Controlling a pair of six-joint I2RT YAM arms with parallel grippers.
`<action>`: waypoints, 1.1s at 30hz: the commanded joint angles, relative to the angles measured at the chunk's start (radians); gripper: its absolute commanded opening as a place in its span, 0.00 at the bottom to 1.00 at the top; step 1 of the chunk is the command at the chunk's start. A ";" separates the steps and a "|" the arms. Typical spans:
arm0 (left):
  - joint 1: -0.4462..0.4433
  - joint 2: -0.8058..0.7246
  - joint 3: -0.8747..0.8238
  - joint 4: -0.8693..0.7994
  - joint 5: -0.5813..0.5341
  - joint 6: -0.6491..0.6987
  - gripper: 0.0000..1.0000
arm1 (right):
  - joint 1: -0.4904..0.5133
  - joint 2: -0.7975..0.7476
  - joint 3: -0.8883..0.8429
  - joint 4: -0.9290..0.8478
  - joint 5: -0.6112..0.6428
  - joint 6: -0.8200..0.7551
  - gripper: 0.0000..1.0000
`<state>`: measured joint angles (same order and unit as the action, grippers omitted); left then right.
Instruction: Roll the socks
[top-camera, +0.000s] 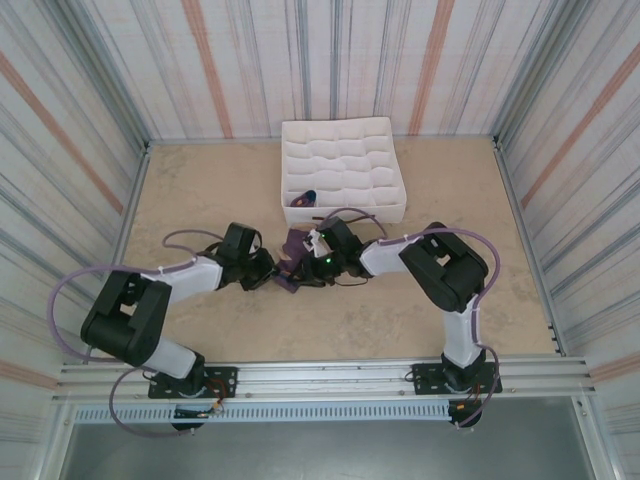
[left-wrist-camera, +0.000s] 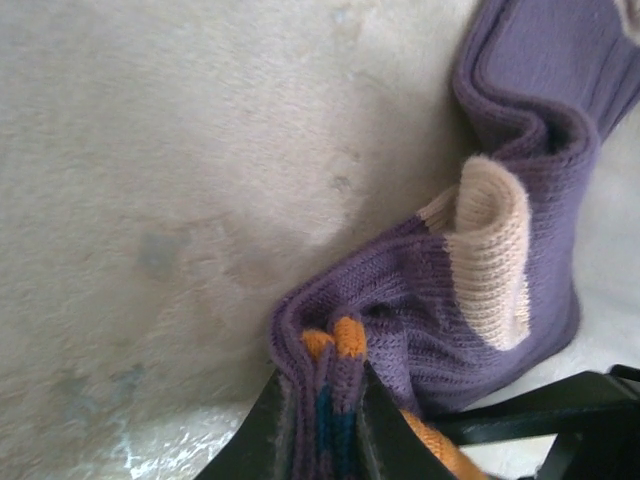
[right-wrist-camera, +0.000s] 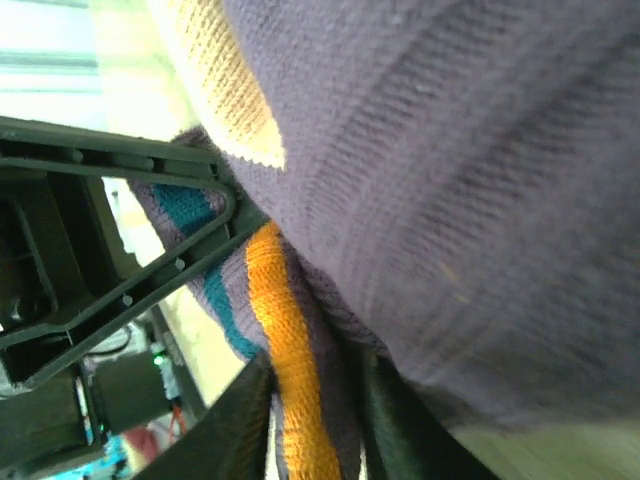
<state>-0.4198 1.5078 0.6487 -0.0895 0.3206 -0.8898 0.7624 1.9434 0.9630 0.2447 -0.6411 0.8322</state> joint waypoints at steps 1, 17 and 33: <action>0.007 0.048 0.039 -0.211 0.044 0.096 0.00 | 0.021 -0.060 -0.052 -0.168 0.237 -0.111 0.40; 0.023 0.070 0.224 -0.524 0.034 0.267 0.00 | 0.371 -0.313 -0.077 -0.200 0.872 -0.628 0.64; 0.023 0.081 0.201 -0.514 0.054 0.267 0.00 | 0.522 -0.145 0.008 -0.081 1.019 -0.741 0.62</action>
<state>-0.4046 1.5787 0.8558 -0.5732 0.3672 -0.6495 1.2671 1.7706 0.9382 0.1448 0.3183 0.1184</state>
